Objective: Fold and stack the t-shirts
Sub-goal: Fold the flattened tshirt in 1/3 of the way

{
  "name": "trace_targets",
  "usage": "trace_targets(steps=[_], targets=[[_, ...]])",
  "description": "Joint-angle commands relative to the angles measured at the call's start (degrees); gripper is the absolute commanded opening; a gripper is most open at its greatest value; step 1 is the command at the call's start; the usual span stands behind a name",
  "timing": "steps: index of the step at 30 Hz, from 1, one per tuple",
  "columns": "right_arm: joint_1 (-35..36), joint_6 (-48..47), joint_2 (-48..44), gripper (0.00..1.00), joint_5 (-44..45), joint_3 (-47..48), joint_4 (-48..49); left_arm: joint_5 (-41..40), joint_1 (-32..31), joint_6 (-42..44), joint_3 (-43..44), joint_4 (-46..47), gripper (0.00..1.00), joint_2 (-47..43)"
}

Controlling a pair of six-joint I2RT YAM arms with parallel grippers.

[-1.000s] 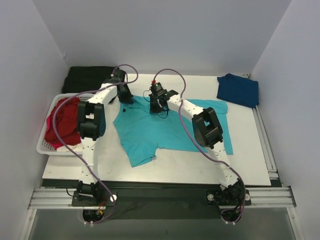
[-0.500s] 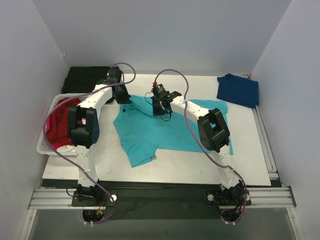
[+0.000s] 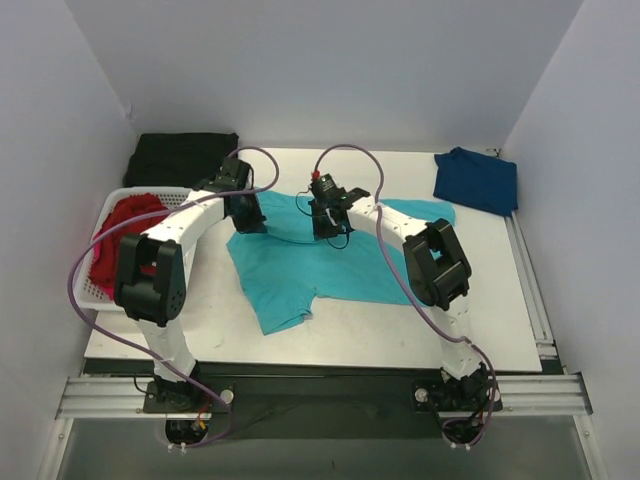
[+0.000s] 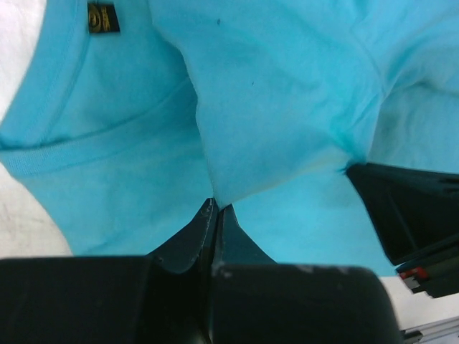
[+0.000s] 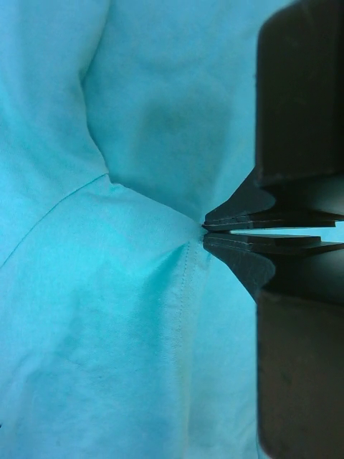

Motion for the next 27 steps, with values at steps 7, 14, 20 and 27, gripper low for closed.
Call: trace_targets(steps=[7, 14, 20, 27], targets=[[0.1, -0.7, -4.7, 0.0, 0.8, -1.7, -1.6, -7.3, -2.4, -4.0, -5.8, -0.5, 0.0, -4.0], [0.2, -0.3, -4.6, 0.0, -0.4, -2.2, -3.1, -9.6, -2.9, -6.1, -7.0, -3.0, 0.0, -3.3], [0.1, -0.1, -4.5, 0.0, -0.3, -2.0, -5.9, -9.0, -3.3, -7.0, -7.6, -4.7, 0.21, -2.1], [0.2, 0.2, -7.2, 0.5, 2.3, -3.1, -9.4, -12.7, -3.2, -8.0, -5.0, -6.7, 0.54, -3.8]])
